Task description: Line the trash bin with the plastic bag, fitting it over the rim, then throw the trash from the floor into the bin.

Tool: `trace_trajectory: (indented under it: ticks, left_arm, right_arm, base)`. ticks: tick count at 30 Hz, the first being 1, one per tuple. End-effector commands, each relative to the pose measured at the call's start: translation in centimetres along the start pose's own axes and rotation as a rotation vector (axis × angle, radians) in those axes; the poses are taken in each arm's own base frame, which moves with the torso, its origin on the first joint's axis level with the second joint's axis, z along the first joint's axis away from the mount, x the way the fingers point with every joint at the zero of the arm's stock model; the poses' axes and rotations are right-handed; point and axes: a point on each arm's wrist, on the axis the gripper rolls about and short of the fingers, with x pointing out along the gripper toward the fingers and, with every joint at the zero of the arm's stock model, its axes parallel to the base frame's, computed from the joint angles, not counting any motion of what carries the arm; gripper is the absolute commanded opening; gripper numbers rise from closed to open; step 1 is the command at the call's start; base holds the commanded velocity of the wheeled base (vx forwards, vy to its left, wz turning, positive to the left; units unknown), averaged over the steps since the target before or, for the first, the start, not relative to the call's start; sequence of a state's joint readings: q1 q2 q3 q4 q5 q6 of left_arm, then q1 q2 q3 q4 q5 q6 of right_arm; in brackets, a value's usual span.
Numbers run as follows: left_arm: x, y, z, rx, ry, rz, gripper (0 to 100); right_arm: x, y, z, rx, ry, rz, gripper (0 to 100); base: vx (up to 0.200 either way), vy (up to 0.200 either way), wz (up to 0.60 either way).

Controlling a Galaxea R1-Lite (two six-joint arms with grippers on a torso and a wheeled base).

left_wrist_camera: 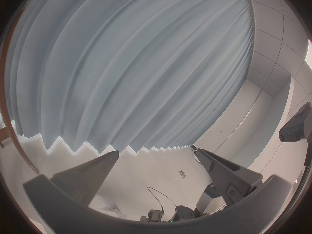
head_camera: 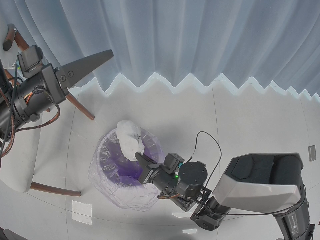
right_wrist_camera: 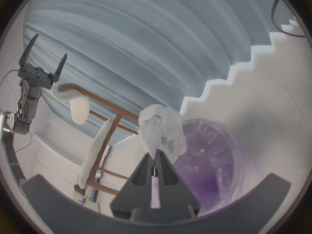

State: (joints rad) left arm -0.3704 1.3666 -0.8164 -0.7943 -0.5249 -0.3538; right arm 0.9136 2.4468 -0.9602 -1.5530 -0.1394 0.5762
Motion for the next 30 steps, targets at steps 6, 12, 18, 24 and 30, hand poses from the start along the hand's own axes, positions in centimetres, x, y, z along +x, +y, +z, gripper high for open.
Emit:
trace_trajectory:
  ticks: [6, 12, 18, 24, 30]
  left_arm:
    - [0.1, 0.0, -0.3, -0.006, 0.011, -0.005, 100]
    - [0.3, 0.2, -0.6, -0.007, 0.020, 0.001, 100]
    - [0.3, 0.2, -0.6, -0.007, 0.020, 0.001, 100]
    - [0.3, 0.2, -0.7, -0.007, 0.023, 0.000, 100]
    - [0.3, 0.2, -0.7, -0.007, 0.023, 0.000, 100]
  right_arm:
    - [0.2, -1.6, -4.1, 0.013, 0.069, -0.021, 0]
    - [0.4, -2.0, -4.9, 0.013, 0.079, -0.028, 0]
    - [0.4, -2.4, -5.2, 0.013, 0.082, -0.034, 0]
    - [0.6, -2.7, -5.1, 0.013, 0.076, -0.039, 0]
    - [0.5, -2.9, -5.6, 0.010, 0.085, -0.045, 0]
  base:
    - [0.000, 0.000, 0.00]
    - [0.000, 0.000, 0.00]
    - [0.000, 0.000, 0.00]
    - [0.000, 0.000, 0.00]
    - [0.000, 0.000, 0.00]
